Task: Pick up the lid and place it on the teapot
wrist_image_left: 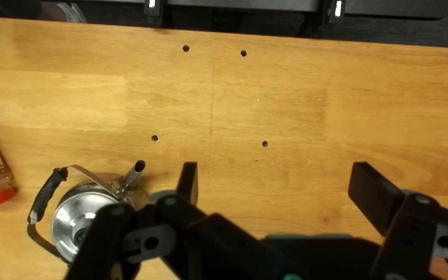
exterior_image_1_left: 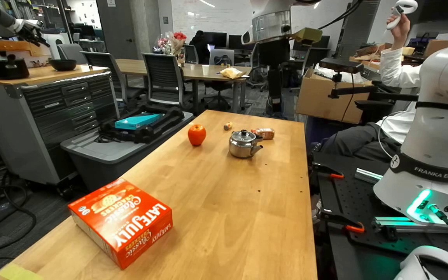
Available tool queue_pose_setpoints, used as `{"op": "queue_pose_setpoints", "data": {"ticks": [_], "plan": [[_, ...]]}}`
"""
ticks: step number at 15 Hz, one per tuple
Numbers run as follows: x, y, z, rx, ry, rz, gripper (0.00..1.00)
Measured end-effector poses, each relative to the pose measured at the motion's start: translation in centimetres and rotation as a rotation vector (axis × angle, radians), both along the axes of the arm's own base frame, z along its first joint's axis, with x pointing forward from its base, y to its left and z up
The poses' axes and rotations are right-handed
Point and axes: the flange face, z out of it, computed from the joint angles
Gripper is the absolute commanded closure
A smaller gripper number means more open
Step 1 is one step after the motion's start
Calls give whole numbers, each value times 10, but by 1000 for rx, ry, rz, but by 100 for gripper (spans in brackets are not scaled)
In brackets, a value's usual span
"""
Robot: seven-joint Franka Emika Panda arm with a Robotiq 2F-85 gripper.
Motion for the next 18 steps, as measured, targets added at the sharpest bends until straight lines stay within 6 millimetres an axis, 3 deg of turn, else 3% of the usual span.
{"op": "queue_pose_setpoints", "data": {"ticks": [6, 18], "plan": [[-3, 1, 18, 13, -25, 17, 0], [-4, 1, 19, 15, -26, 22, 0]]}}
